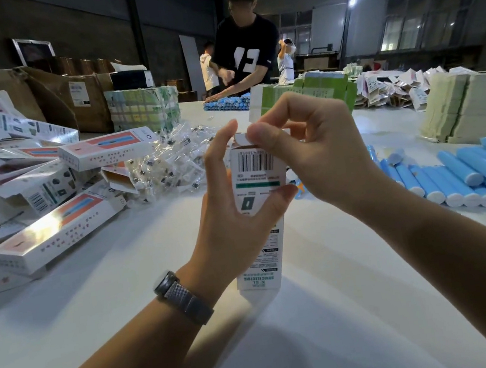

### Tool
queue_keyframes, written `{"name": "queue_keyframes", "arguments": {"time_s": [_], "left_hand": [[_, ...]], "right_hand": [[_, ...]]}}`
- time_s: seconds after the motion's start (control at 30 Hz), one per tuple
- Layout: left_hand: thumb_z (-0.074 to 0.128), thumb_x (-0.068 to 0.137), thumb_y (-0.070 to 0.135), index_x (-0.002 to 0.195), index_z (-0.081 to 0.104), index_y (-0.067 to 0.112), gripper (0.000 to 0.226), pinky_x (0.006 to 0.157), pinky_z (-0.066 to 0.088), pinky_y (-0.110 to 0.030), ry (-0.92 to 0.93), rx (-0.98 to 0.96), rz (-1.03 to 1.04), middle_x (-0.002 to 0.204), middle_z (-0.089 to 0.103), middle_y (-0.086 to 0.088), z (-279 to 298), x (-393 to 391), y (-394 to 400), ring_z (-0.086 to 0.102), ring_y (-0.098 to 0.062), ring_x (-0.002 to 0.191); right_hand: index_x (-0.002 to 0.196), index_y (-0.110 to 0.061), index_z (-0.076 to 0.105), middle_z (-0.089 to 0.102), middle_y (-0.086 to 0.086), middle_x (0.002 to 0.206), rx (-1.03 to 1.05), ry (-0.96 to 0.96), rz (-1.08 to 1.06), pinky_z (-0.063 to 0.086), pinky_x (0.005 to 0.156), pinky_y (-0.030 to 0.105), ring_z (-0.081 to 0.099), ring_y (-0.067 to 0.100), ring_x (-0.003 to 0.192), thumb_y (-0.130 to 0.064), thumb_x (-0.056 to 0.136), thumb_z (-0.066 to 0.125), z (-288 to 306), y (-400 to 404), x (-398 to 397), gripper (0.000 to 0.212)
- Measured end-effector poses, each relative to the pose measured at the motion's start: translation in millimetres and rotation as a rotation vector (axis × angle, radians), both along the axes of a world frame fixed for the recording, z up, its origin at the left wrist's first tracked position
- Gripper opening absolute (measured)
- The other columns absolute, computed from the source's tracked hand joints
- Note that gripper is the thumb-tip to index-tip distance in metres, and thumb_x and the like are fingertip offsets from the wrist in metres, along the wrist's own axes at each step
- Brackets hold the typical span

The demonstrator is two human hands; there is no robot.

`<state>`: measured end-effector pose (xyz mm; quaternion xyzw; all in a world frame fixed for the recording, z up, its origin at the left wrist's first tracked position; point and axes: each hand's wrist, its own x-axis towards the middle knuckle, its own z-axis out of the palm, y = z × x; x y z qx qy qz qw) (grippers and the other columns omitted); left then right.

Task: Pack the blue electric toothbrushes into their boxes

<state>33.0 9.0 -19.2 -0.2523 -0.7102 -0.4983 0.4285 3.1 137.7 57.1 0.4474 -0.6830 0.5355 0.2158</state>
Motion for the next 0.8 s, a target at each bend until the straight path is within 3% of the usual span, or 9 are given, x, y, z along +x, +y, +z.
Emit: {"name": "queue_keyframes", "arguments": {"time_s": [0.13,0.23,0.33,0.4,0.5,0.63,0.7,0.8], "left_hand": [[0.071,0.082,0.020,0.142,0.020,0.040,0.081,0.075,0.058,-0.020,0.007,0.007,-0.016,0.114,0.057,0.040,1.3,2.7,0.1,0.070,-0.003,0.092],[0.070,0.083,0.018,0.137,0.023,0.045,0.076,0.073,0.058,-0.020,0.034,-0.008,-0.017,0.113,0.057,0.038,3.0,3.9,0.6,0.069,-0.006,0.091],[0.069,0.085,0.017,0.129,0.026,0.043,0.067,0.072,0.057,-0.020,0.050,-0.006,-0.009,0.108,0.057,0.034,2.5,2.2,0.4,0.068,-0.009,0.089],[0.068,0.087,0.018,0.126,0.027,0.043,0.062,0.070,0.057,-0.020,0.054,0.003,-0.004,0.105,0.057,0.033,2.1,1.0,-1.0,0.067,-0.009,0.086],[0.069,0.090,0.013,0.124,0.028,0.035,0.058,0.068,0.055,-0.018,0.047,0.019,0.003,0.104,0.057,0.034,0.4,-1.1,-2.3,0.066,-0.006,0.084],[0.066,0.089,0.000,0.122,0.030,0.023,0.054,0.069,0.055,-0.019,0.025,0.044,-0.016,0.102,0.057,0.032,-1.1,-2.2,-3.0,0.065,-0.007,0.083],[0.065,0.089,-0.001,0.120,0.030,0.023,0.052,0.068,0.055,-0.019,0.014,0.058,-0.037,0.101,0.056,0.031,-0.5,-1.5,-3.2,0.065,-0.006,0.083],[0.057,0.097,0.008,0.121,0.030,0.025,0.040,0.069,0.057,-0.021,0.019,0.061,-0.058,0.103,0.057,0.031,0.8,1.8,-3.1,0.065,-0.007,0.085]], "right_hand": [[0.069,-0.024,0.063,0.067,-0.007,0.066,0.015,-0.097,0.080,0.057,0.056,0.047,0.069,0.032,0.071,-0.025,0.083,0.072,2.2,1.7,-3.0,0.017],[0.068,-0.020,0.064,0.067,-0.006,0.065,0.017,-0.146,0.140,0.055,0.057,0.036,0.068,0.025,0.069,-0.024,0.082,0.072,2.5,3.6,-6.0,0.017],[0.069,-0.021,0.067,0.069,-0.006,0.069,-0.014,-0.159,0.203,0.057,0.060,0.035,0.070,0.020,0.071,-0.020,0.084,0.071,-0.3,2.8,-7.0,0.016],[0.075,-0.018,0.071,0.070,-0.006,0.073,-0.054,-0.167,0.242,0.056,0.060,0.033,0.070,0.017,0.072,-0.017,0.086,0.069,-4.5,2.3,-8.4,0.011],[0.092,-0.018,0.074,0.072,-0.007,0.085,-0.042,-0.147,0.241,0.060,0.069,0.044,0.069,0.019,0.083,-0.016,0.089,0.065,-12.5,2.8,-12.0,0.010],[0.104,-0.021,0.070,0.069,-0.003,0.097,0.000,0.022,0.166,0.055,0.081,0.031,0.065,0.013,0.096,-0.010,0.092,0.062,-16.0,2.4,-12.5,0.018],[0.107,-0.020,0.068,0.069,-0.002,0.099,0.025,0.062,0.158,0.056,0.081,0.031,0.065,0.013,0.098,-0.009,0.093,0.062,-15.5,3.7,-13.1,0.019],[0.110,-0.020,0.067,0.069,0.003,0.101,0.020,-0.026,0.237,0.060,0.074,0.040,0.068,0.021,0.098,-0.010,0.092,0.060,-12.2,7.9,-12.2,0.021]]}}
